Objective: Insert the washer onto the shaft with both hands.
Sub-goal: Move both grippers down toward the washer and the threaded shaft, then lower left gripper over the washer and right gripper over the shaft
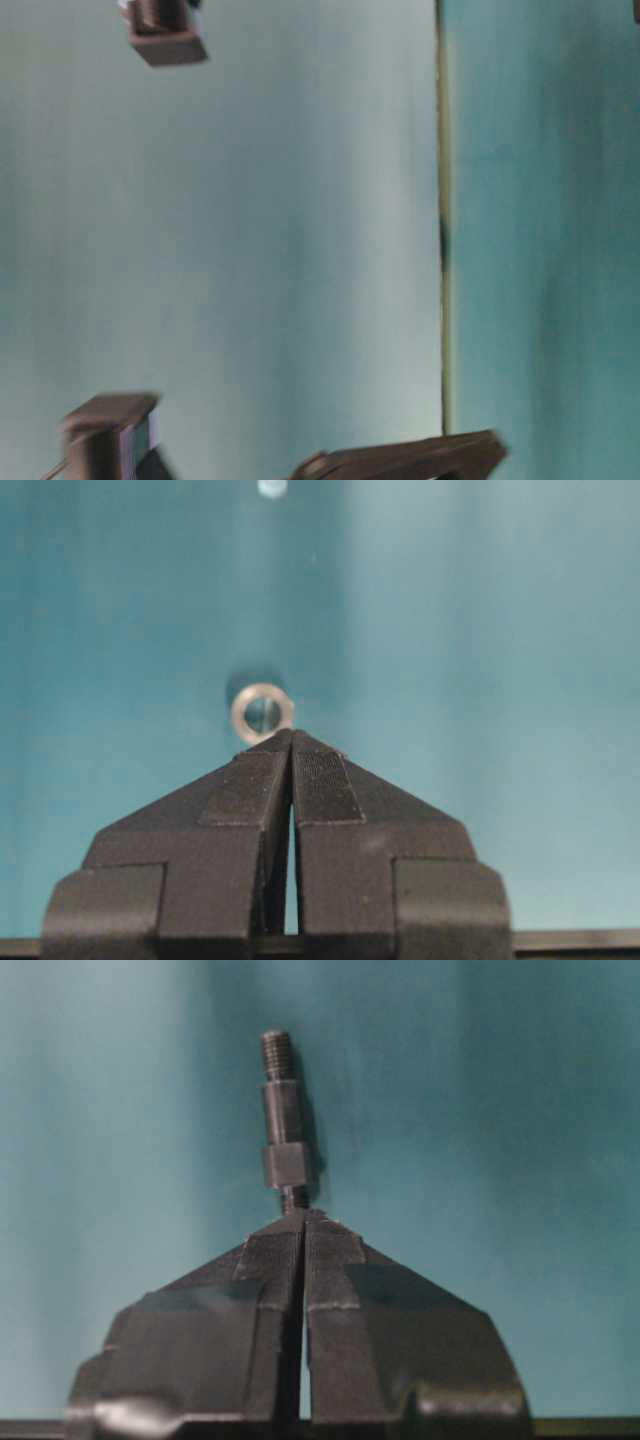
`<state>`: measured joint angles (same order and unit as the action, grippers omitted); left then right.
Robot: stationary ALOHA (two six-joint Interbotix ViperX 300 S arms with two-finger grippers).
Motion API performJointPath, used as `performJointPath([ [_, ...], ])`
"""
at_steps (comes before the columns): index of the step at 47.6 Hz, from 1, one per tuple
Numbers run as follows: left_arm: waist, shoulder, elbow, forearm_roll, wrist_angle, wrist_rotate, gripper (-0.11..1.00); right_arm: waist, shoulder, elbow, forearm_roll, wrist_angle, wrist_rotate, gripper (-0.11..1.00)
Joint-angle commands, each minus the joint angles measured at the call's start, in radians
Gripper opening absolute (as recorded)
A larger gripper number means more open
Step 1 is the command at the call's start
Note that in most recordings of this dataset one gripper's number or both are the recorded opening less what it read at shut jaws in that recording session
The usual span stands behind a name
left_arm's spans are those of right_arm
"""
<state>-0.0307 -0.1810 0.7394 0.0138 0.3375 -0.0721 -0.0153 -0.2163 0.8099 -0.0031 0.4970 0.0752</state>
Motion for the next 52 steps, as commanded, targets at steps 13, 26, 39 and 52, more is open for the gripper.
performJointPath([
  [13,0.003,0.103,-0.049,0.006,0.034,0.012,0.02,0.003,0.069,-0.025,-0.008,-0.003,-0.077,-0.10],
  [26,0.005,0.107,-0.046,0.006,0.034,0.014,0.02,0.000,0.094,-0.034,-0.008,-0.008,-0.066,-0.10],
  [39,0.012,0.110,-0.048,0.006,0.031,-0.002,0.02,0.000,0.129,-0.067,-0.003,0.002,-0.066,0.01],
  [52,0.021,0.124,-0.035,0.006,0.034,0.009,0.45,0.003,0.153,-0.077,-0.003,0.002,-0.063,0.65],
])
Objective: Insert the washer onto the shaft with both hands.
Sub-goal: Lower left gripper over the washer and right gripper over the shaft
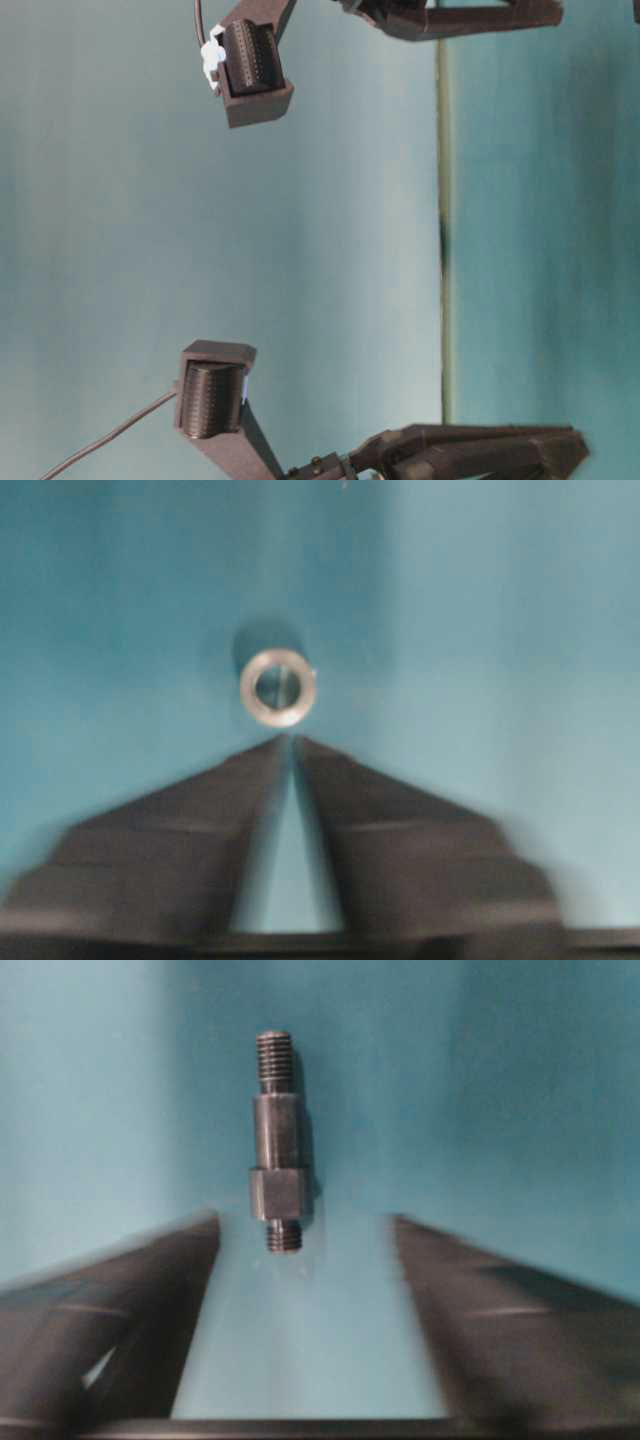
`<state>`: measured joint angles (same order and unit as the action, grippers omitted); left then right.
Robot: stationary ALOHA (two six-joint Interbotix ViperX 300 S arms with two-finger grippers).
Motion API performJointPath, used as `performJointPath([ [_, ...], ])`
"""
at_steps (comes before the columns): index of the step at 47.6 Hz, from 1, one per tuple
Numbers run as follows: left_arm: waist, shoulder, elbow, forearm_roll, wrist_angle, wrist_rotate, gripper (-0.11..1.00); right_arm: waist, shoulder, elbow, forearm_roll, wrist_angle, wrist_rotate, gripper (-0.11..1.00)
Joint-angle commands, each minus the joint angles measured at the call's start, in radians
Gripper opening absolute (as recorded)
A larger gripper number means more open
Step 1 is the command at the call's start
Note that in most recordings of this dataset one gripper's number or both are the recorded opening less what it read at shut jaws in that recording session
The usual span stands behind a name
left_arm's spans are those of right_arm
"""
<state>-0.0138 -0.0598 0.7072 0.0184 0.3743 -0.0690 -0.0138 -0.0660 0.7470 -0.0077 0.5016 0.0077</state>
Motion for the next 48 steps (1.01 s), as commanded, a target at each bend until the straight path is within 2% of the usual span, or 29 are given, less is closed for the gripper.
performJointPath([
  [1,0.005,0.005,-0.002,0.002,-0.003,0.008,0.52,0.003,0.003,-0.014,0.002,-0.003,0.005,0.71],
  [4,0.005,0.014,-0.002,0.002,-0.008,0.009,0.71,0.006,0.008,-0.017,0.002,-0.008,0.005,0.86],
  [5,0.005,0.017,-0.002,0.002,-0.008,0.009,0.77,0.009,0.009,-0.017,0.002,-0.008,0.005,0.88],
  [9,0.005,0.026,-0.003,0.002,-0.012,0.009,0.94,0.017,0.014,-0.020,0.002,-0.015,0.005,0.84],
  [14,0.005,0.038,-0.002,0.002,-0.037,0.011,0.90,0.026,0.025,-0.020,0.002,-0.023,0.005,0.81],
  [48,0.005,0.156,-0.017,0.002,-0.132,0.000,0.91,0.040,0.091,-0.012,0.002,-0.060,0.006,0.80],
])
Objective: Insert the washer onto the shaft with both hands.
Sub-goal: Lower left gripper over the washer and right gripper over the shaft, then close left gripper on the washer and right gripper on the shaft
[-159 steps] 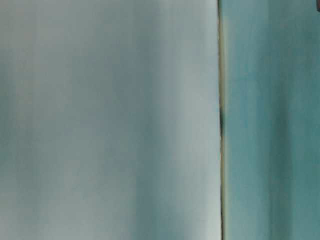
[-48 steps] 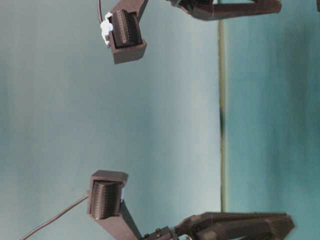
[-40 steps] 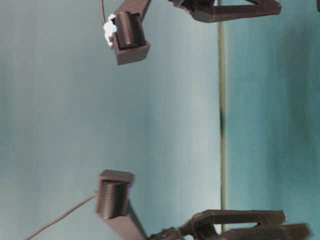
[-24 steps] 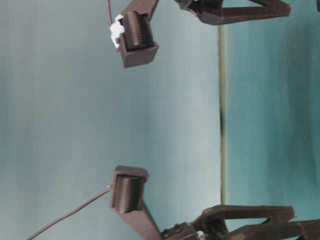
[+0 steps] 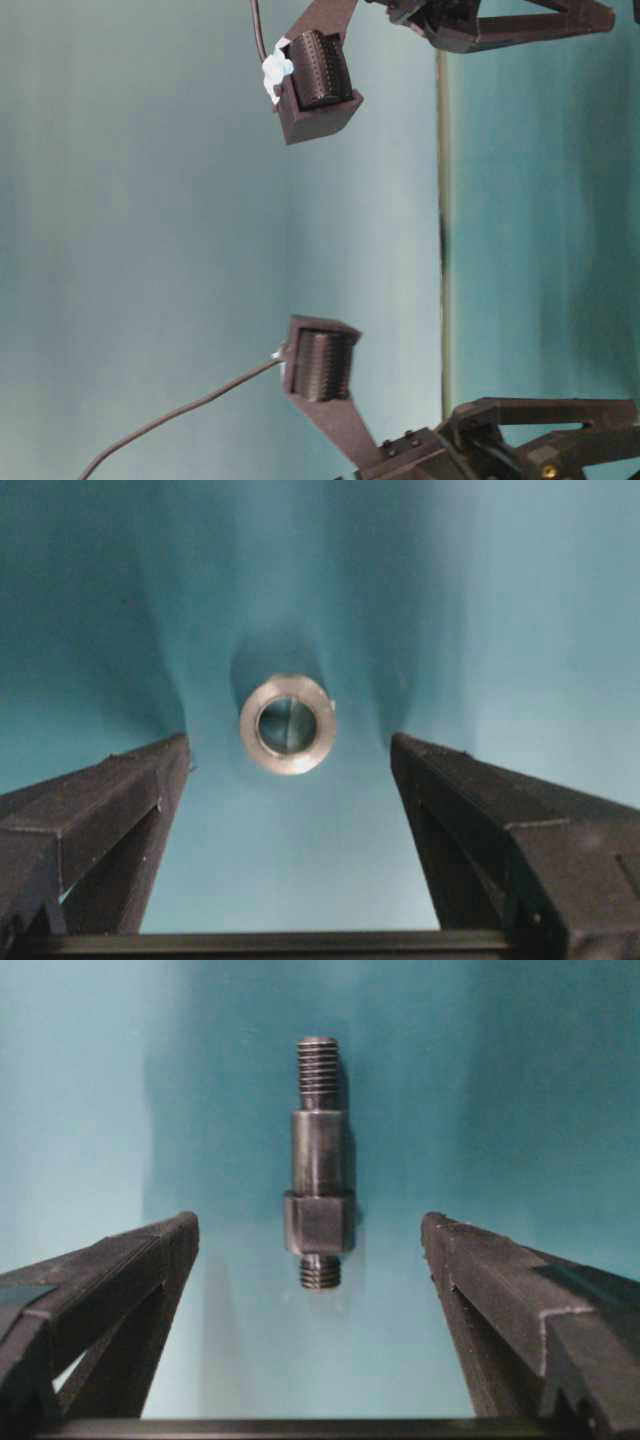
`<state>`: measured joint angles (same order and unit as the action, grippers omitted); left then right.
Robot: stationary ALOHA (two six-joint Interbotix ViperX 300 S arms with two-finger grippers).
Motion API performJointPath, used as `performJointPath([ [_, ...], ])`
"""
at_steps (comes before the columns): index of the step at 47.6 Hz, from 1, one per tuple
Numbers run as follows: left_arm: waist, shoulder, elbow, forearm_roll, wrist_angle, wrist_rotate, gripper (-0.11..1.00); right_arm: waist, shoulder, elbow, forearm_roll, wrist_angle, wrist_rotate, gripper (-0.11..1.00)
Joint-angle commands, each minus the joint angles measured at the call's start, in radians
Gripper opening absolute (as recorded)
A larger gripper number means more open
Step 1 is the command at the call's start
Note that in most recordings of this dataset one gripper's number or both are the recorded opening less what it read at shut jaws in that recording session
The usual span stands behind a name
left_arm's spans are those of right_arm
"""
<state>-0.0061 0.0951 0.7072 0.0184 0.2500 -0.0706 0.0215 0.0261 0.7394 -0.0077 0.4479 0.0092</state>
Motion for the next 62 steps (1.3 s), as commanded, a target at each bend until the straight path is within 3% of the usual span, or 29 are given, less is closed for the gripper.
performJointPath([
  [1,-0.003,0.003,-0.017,0.002,-0.009,0.002,0.91,0.005,-0.002,-0.005,0.003,-0.006,0.005,0.80],
  [62,-0.003,0.034,-0.017,0.002,-0.037,0.000,0.91,-0.025,0.037,0.005,0.003,-0.066,0.002,0.78],
])
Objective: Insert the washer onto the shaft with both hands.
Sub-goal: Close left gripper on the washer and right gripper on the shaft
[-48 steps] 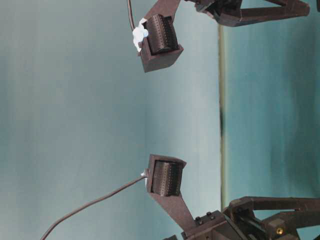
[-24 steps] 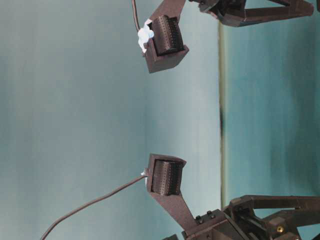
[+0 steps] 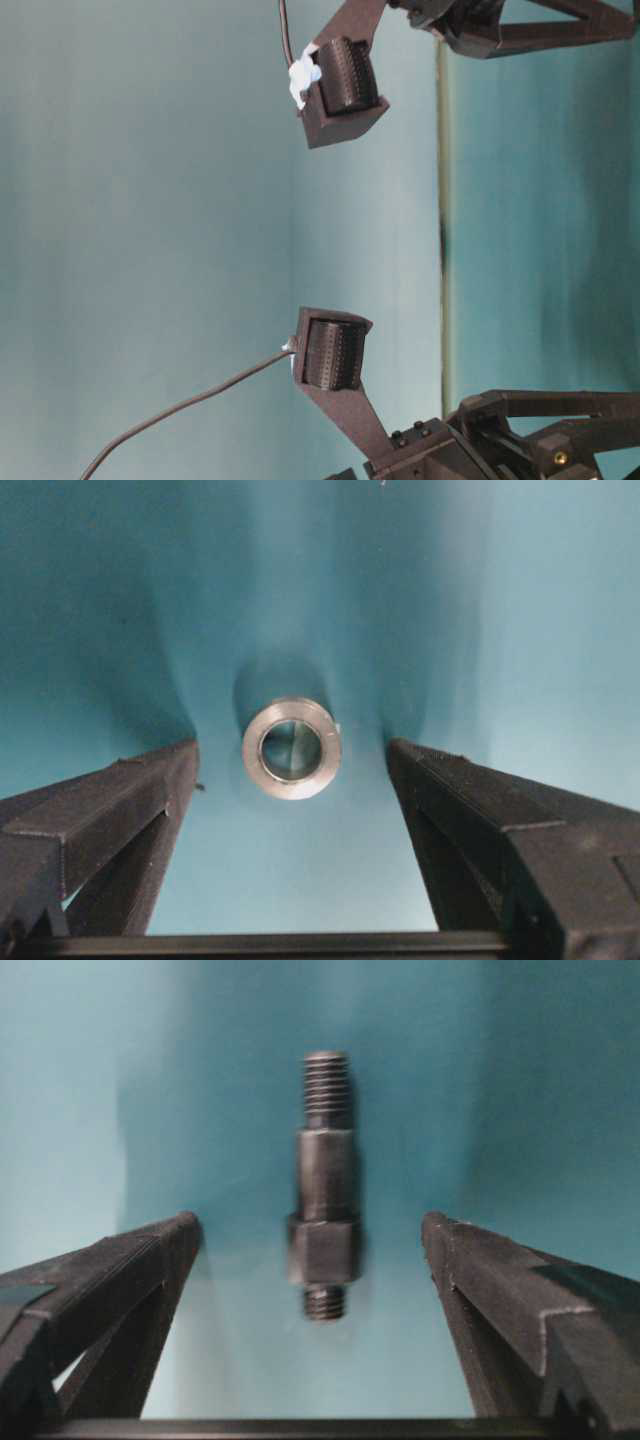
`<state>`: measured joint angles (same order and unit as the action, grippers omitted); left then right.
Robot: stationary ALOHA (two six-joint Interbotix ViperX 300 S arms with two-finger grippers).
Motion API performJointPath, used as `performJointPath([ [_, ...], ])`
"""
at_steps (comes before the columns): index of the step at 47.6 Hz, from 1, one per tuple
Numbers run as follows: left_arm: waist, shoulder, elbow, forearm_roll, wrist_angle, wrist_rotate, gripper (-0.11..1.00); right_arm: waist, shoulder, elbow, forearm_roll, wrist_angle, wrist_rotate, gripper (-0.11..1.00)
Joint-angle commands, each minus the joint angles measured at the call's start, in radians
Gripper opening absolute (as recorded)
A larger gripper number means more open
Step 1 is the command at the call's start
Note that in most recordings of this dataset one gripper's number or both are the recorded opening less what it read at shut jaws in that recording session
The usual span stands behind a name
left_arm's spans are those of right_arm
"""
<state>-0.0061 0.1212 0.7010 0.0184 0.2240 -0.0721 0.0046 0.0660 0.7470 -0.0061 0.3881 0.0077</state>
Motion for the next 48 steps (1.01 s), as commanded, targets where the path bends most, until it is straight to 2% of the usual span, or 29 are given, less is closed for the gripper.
performJointPath([
  [1,-0.003,0.008,-0.011,0.002,-0.011,0.002,0.91,-0.009,-0.003,0.000,0.002,-0.006,0.003,0.78],
  [30,-0.006,0.008,-0.015,0.002,-0.012,0.002,0.90,-0.011,-0.003,0.023,0.002,-0.005,0.005,0.75],
  [48,-0.017,0.011,-0.028,0.002,-0.014,0.002,0.88,-0.011,-0.003,0.023,0.002,-0.003,0.003,0.56],
])
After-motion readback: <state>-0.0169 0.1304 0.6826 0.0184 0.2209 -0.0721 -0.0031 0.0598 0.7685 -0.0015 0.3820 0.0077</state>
